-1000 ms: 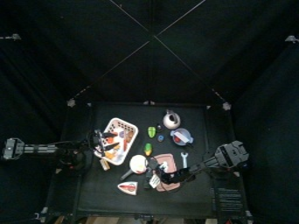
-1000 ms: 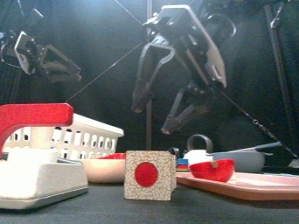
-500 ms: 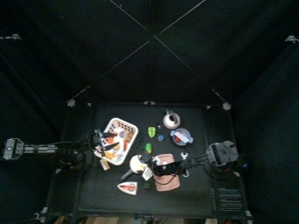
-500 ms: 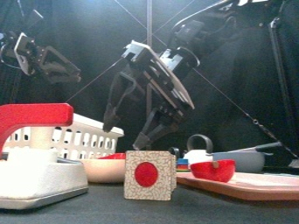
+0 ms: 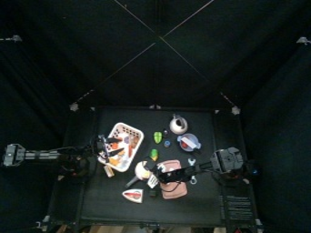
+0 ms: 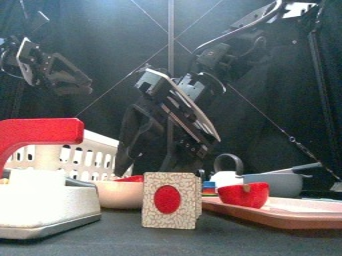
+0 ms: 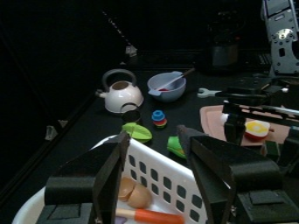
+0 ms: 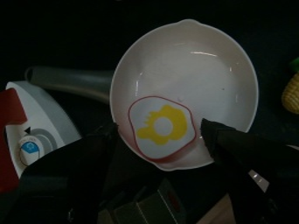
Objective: Grab apple half
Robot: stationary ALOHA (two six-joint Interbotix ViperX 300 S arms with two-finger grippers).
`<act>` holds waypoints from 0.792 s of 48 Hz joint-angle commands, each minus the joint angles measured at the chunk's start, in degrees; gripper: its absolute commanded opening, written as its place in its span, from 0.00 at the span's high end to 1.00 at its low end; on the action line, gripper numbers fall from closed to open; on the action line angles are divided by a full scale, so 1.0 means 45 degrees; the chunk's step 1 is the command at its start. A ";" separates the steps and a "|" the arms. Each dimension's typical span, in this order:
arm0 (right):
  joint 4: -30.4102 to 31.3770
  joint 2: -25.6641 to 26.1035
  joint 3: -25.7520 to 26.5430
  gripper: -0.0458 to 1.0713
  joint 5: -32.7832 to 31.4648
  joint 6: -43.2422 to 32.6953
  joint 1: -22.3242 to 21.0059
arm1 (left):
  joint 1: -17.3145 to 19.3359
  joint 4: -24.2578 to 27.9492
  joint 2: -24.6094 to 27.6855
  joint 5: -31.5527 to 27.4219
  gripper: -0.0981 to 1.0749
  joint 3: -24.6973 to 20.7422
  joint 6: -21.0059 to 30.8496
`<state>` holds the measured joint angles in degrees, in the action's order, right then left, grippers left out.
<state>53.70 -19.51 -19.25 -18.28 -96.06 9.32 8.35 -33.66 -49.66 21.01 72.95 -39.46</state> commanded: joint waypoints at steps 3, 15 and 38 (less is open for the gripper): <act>-0.0020 0.0215 0.0215 0.02 0.0059 0.0020 -0.0117 | 0.0059 0.0039 0.0020 0.0098 0.19 -0.0137 -0.0020; -0.0176 0.0176 0.0156 0.02 0.0059 0.0020 -0.0176 | 0.0059 0.0039 0.0020 0.0098 0.19 -0.0137 -0.0020; -0.0469 0.0664 0.1055 0.03 -0.0762 0.0039 -0.0430 | 0.0078 0.0039 0.0039 0.0098 0.19 -0.0137 -0.0020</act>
<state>52.03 -19.95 -17.05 -20.48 -95.98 8.00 8.53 -33.66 -49.57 21.01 72.95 -39.55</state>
